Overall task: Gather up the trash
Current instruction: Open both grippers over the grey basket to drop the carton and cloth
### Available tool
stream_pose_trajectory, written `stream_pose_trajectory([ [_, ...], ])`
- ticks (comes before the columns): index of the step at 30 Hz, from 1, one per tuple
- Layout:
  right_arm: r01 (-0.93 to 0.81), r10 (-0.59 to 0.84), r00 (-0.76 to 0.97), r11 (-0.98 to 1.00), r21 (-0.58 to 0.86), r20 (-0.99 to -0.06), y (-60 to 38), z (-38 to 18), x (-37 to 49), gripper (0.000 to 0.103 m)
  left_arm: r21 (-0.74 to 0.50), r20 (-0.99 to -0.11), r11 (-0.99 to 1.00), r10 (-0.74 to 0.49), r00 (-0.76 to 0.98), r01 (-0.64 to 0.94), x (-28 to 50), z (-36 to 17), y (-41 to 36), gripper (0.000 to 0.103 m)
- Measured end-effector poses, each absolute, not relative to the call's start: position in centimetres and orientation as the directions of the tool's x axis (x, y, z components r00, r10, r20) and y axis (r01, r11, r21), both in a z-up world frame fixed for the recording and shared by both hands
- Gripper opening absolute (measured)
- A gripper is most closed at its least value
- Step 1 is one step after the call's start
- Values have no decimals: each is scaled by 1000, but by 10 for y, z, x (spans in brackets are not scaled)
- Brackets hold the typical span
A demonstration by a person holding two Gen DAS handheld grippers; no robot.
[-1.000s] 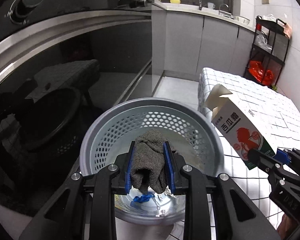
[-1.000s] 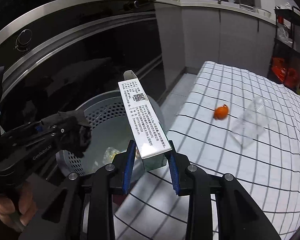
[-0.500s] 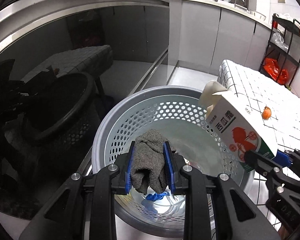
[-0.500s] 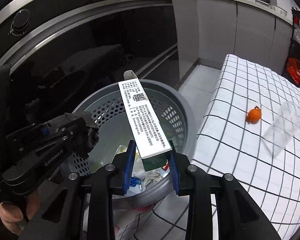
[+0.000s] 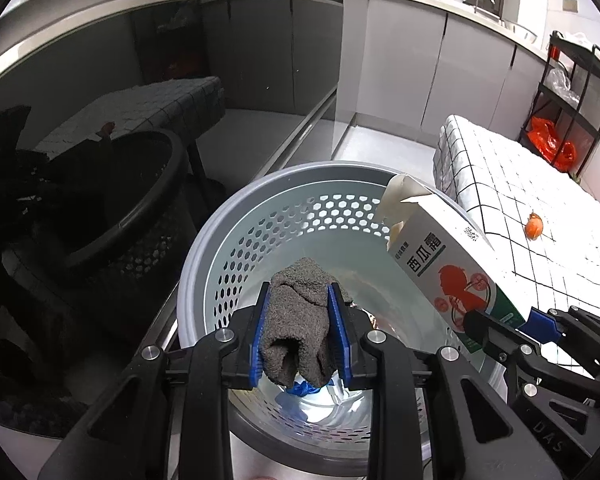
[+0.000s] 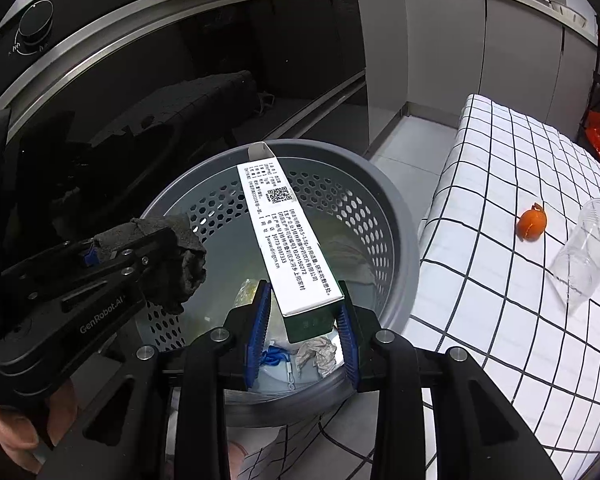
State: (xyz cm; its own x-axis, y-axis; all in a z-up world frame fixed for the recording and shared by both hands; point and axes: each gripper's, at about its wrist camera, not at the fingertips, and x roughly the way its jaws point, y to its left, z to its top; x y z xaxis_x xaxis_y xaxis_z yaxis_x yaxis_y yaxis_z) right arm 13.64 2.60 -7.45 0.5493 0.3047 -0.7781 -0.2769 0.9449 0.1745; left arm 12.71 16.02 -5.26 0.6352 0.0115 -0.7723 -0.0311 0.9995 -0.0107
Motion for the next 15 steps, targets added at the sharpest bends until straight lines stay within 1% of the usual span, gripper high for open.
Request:
stream_pose_trajectory([
  [5,-280,307,545,944,176,-780,31,-75,137,32,-18,-777,999,14,630,-45,127,-53,163,30],
  [7,-281,311,550,943,178,-775,31,-74,136,32,-16,-773,999,17,634,-46,126,-52,164,32],
  [9,-283,314,552,942,181,-772,33,-74,136,33,-10,-765,999,23,643,-48,124,-49,164,42],
  [10,-282,313,555,942,179,-771,33,-73,135,36,-9,-762,999,25,647,-49,123,-49,164,48],
  [11,-281,313,559,943,179,-767,33,-72,134,41,-7,-760,999,27,650,-50,123,-48,164,49],
  [15,-278,315,564,943,183,-764,33,-71,133,42,-6,-760,999,28,650,-50,122,-48,164,50],
])
